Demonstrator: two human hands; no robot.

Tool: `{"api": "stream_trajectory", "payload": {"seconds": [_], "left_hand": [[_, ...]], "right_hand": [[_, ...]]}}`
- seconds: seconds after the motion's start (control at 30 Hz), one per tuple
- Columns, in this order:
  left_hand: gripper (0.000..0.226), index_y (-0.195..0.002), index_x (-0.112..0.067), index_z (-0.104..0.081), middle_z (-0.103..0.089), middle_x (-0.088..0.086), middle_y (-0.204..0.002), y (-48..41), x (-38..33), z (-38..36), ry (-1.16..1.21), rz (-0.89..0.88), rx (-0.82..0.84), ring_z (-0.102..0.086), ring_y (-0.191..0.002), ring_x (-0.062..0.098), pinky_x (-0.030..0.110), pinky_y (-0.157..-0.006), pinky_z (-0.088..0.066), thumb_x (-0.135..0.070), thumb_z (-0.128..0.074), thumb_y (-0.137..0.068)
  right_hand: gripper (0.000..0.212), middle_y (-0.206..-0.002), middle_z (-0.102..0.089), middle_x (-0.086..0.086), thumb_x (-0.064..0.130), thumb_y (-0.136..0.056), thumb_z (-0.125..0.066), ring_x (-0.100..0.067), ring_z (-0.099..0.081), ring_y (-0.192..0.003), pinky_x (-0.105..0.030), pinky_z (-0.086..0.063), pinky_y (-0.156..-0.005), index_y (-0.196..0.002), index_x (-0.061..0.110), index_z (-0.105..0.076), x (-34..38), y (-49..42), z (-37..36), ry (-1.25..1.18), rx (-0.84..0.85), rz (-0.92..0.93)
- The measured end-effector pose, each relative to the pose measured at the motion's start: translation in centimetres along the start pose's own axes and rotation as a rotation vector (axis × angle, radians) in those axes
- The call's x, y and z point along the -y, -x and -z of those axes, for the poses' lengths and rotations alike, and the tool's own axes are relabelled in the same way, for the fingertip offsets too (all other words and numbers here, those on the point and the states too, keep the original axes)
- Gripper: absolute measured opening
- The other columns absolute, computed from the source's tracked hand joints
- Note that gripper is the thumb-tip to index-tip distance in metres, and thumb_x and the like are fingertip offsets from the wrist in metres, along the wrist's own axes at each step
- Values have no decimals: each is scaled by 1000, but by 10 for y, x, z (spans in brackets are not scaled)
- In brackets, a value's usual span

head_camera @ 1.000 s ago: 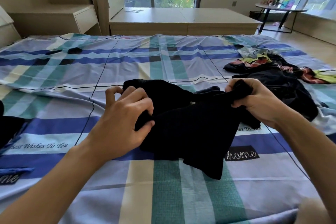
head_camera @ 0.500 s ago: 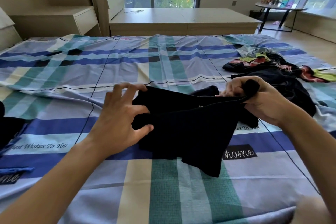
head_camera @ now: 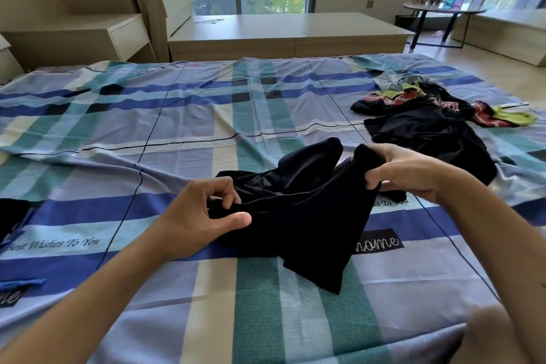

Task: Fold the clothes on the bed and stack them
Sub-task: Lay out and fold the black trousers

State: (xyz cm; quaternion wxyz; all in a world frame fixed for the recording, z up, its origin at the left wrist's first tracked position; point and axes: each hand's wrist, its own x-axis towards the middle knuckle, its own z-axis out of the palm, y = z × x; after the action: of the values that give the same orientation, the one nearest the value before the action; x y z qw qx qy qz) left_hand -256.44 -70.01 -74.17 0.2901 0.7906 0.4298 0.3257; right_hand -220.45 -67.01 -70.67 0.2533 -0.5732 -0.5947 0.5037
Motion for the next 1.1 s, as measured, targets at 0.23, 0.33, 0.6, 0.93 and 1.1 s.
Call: {"api": "stream_trajectory", "payload": {"seconds": [0.23, 0.33, 0.6, 0.93, 1.1], "left_hand": [[77, -132, -47, -42, -52, -18, -116, 11, 0, 2, -178, 252, 441, -50, -106, -14, 2, -85, -38, -36, -88, -71], [80, -136, -46, -41, -52, -26, -121, 8, -2, 16, -241, 295, 503, -45, -113, -17, 1, -91, -34, -38, -87, -71], [23, -108, -20, -65, -67, 3, -98, -90, -79, 128, -306, 446, 234, -65, -85, 17, 19, -65, -51, -18, -75, -87], [67, -121, -10, -58, -66, 9, -116, -212, -379, 396, -290, 150, -604, -66, -100, 25, 34, -85, -55, -47, -81, -69], [19, -104, -12, -62, -67, 3, -92, -174, -382, 378, -352, 305, -510, -64, -82, 18, 29, -68, -52, -28, -65, -95]], "right_hand": [[33, -100, -75, 4, 48, -76, -82, -16, -70, -97, -35, -53, -92, -95, 22, -72, -6, 1, -10, 407, 76, -86], [31, -92, -76, -6, 41, -83, -79, -17, -69, -84, -34, -51, -81, -90, 11, -76, -9, -4, -12, 280, 69, -14], [30, -71, -65, -6, 31, -97, -64, -18, -60, -62, -25, -47, -54, -85, 4, -68, 101, -35, 11, 175, -249, 131], [12, -99, -67, -8, 20, -93, -64, -22, -66, -84, -42, -60, -79, -104, 20, -67, 493, 49, 127, 19, -795, 843], [25, -98, -74, 4, 30, -86, -77, -11, -69, -87, -30, -57, -75, -108, 20, -71, 481, 81, 83, 116, -501, 807]]}}
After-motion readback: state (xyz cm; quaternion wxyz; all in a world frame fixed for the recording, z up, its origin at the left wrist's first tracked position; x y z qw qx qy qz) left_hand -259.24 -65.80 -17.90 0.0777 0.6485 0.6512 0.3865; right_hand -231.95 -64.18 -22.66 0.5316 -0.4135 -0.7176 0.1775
